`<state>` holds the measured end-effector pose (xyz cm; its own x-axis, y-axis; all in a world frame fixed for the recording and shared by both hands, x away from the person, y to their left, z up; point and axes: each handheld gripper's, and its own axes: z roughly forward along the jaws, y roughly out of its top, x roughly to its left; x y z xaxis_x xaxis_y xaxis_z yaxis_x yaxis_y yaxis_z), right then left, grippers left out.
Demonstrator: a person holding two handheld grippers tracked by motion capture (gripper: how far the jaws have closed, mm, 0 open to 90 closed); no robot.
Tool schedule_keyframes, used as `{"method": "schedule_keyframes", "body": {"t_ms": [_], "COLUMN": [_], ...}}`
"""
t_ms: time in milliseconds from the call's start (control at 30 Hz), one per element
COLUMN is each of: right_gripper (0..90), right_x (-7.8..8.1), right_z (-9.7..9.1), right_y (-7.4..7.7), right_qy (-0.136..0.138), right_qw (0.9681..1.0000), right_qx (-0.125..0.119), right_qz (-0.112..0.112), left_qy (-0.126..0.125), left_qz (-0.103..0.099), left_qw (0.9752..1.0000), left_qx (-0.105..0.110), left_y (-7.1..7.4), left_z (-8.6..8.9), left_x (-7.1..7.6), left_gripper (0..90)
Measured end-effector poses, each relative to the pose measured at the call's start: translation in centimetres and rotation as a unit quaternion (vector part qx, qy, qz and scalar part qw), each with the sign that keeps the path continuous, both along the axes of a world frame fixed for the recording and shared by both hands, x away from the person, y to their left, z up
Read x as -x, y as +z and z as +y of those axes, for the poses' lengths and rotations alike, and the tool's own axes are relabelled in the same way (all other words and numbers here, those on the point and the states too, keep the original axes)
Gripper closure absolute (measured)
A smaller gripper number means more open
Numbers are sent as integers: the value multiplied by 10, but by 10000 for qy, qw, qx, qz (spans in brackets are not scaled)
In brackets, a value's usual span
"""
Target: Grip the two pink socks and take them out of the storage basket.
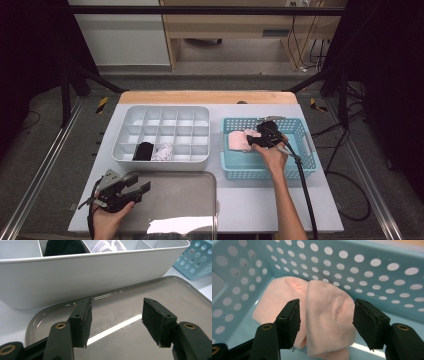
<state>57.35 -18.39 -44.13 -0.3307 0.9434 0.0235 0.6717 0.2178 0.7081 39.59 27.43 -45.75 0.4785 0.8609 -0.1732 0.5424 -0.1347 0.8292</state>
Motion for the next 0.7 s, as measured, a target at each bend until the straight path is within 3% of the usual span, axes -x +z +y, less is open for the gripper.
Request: {"method": "schedule_keyframes", "body": {"t_ms": [133, 300, 333, 500, 700], "right_gripper": [404, 494, 578, 770, 843], "right_x": [-2, -4, -4, -4, -3], "right_z": [0, 0, -1, -2, -5], "right_y": [-4, -7, -7, -7, -1], "right_qy": [-4, -47, -18, -36, -22], "right_qw": [9998, 9994, 9991, 9983, 9986], "right_qx": [88, 166, 190, 103, 14], "right_qz": [152, 304, 390, 570, 537], "left_qy": [0, 0, 0, 0, 0], "left_qz": [3, 9, 14, 22, 34], "left_qw": [10000, 10000, 10000, 10000, 10000], "left_qx": [-1, 8, 12, 8, 14], "left_y": [0, 0, 0, 0, 0], "left_z": [0, 0, 0, 0, 1], "left_x": [0, 0, 0, 0, 0], "left_gripper": [401, 402, 403, 404, 404]}}
